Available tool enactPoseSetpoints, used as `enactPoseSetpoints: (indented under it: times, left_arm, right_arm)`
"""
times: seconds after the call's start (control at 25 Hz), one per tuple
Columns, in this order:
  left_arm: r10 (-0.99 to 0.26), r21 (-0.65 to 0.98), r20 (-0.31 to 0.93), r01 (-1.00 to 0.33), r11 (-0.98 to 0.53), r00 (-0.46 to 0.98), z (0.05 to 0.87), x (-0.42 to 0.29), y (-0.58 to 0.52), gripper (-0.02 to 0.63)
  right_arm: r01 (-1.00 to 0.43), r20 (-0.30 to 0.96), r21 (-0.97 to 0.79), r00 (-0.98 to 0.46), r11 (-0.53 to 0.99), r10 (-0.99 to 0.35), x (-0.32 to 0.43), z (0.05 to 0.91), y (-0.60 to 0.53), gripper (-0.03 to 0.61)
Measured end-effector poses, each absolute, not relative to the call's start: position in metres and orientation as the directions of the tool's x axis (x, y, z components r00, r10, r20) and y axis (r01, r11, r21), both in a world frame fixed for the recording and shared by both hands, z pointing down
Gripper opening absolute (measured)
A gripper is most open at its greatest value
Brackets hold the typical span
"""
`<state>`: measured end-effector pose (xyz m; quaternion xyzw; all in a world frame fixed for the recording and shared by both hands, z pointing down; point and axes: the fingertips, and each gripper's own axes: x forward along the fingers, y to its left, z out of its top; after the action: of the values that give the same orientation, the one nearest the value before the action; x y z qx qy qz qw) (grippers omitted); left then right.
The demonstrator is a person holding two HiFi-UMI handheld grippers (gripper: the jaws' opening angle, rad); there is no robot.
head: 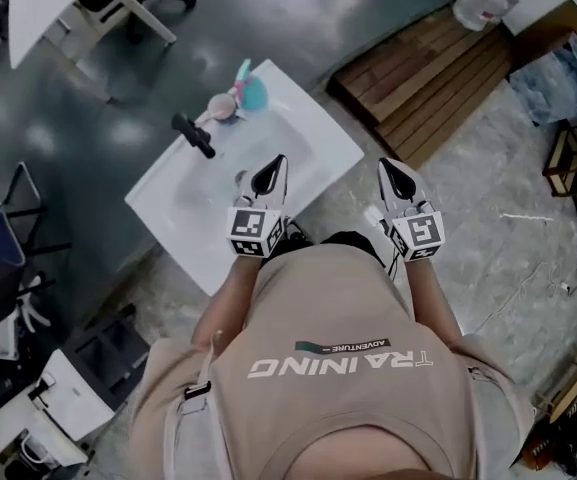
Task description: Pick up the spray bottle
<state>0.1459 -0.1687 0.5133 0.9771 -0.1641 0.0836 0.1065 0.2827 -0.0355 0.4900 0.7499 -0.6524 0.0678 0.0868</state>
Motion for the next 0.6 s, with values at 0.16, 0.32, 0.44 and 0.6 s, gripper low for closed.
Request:
enactPoseSetpoints:
  times: [0.16,0.32,0.44,0.6]
  left_arm:
    - [-0.414,0.194,0.219,-0.455,-0.869,0.884,0.521,0.115,-0.194,0.015]
    - [-0.516,0.225,0.223,-0.559,-0.799,0.827,0.518,0.088,-0.208,0.015]
    - [-0.591,0.219,0.244,-0.637,-0.739,0.769,0.519,0.07,-0.219,0.015]
    - [-0.679,0.219,0.262,-0.727,-0.65,0.686,0.517,0.059,-0.235,0.016]
  right_arm:
    - [-0.999,0.231,0.041,0.019,-0.01,-0.973,0.27,0.495,-0.076,0.002]
    - [-0.995,0.232,0.03,-0.089,0.098,-0.969,0.264,0.497,-0.113,0.002]
    - [-0.984,0.224,0.007,-0.174,0.18,-0.959,0.259,0.497,-0.144,0.002]
    - [-0.954,0.219,0.004,-0.292,0.3,-0.931,0.258,0.494,-0.185,0.002]
